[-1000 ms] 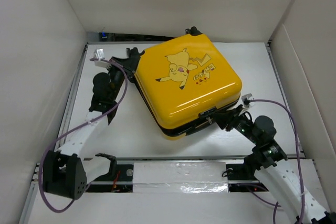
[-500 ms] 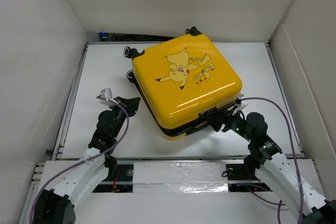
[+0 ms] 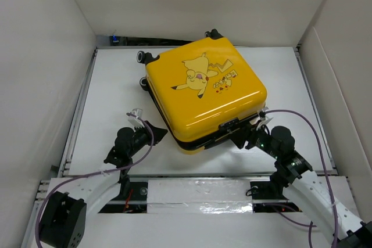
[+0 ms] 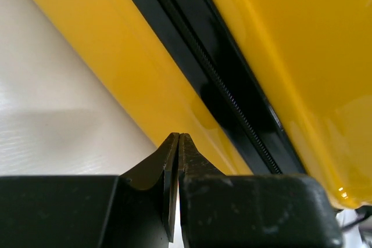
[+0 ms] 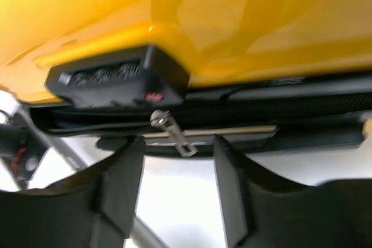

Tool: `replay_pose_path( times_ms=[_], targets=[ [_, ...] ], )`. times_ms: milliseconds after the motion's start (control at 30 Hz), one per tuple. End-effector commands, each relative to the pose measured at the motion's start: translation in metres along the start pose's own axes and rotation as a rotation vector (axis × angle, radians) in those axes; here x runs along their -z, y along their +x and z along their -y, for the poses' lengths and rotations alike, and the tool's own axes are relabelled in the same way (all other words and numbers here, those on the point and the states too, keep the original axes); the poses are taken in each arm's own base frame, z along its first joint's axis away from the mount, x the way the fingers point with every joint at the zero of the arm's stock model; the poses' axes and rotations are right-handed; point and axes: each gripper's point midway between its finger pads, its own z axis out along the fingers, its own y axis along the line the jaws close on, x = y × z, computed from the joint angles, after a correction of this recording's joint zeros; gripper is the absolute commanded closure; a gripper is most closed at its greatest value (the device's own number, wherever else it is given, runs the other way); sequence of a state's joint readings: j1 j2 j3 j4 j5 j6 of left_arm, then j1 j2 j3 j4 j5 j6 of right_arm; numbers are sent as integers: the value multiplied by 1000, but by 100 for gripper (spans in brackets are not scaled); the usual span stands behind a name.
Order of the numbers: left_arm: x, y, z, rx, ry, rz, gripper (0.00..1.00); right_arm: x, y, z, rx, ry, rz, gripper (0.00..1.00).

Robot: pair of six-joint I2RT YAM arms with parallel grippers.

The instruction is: Pack the luggage

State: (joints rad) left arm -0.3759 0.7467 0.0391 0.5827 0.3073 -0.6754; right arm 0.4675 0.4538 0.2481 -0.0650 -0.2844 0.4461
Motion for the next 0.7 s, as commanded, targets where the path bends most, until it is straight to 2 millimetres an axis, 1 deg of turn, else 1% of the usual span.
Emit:
replay_pose_path(
  times_ms=[0,33,67,133,200,233,267,300,333,367,400,433,467,500,533,567,667],
  targets=[
    [-2,-3,22,-80,125,-7,100,5,6,-3,-38,-4,-4,41],
    [-3,1,22,-80,130,-25,100,5,7,-3,-39,-4,-14,41],
    [-3,1,26,-88,148,-26,100,4,10,-7,-34,-24,-31,41],
    [-4,3,25,-97,147,-36,100,0,12,-5,-18,-24,-54,40],
    [-5,2,30,-109,161,-35,100,-4,11,-7,0,-37,-60,39],
    [-6,3,29,-112,162,-41,100,-6,2,-11,20,-51,-36,39],
    [-7,3,33,-120,173,-45,100,-9,4,-7,21,-38,-48,39],
    [-8,4,36,-128,185,-48,100,-12,-3,-9,31,-46,-23,40],
    [-9,5,34,-127,176,-55,100,-15,-12,-12,52,-56,2,41],
    [-11,5,37,-135,184,-59,100,-17,-12,-12,63,-54,-9,43],
    [-11,7,40,-140,193,-68,100,-17,-15,-12,76,-51,-8,46],
    [-13,11,39,-140,190,-84,100,-17,-20,-14,86,-54,2,47],
    [-14,13,41,-142,193,-92,100,-18,-21,-15,90,-59,10,48],
    [-15,14,44,-145,203,-91,100,-18,-22,-14,92,-58,18,51],
    [-17,19,47,-149,205,-102,100,-19,-23,-14,92,-59,31,54],
    [-18,19,51,-152,210,-100,100,-20,-20,-11,90,-52,25,57],
    [-21,17,58,-149,211,-77,100,-21,-13,-10,95,-59,5,72]
  ],
)
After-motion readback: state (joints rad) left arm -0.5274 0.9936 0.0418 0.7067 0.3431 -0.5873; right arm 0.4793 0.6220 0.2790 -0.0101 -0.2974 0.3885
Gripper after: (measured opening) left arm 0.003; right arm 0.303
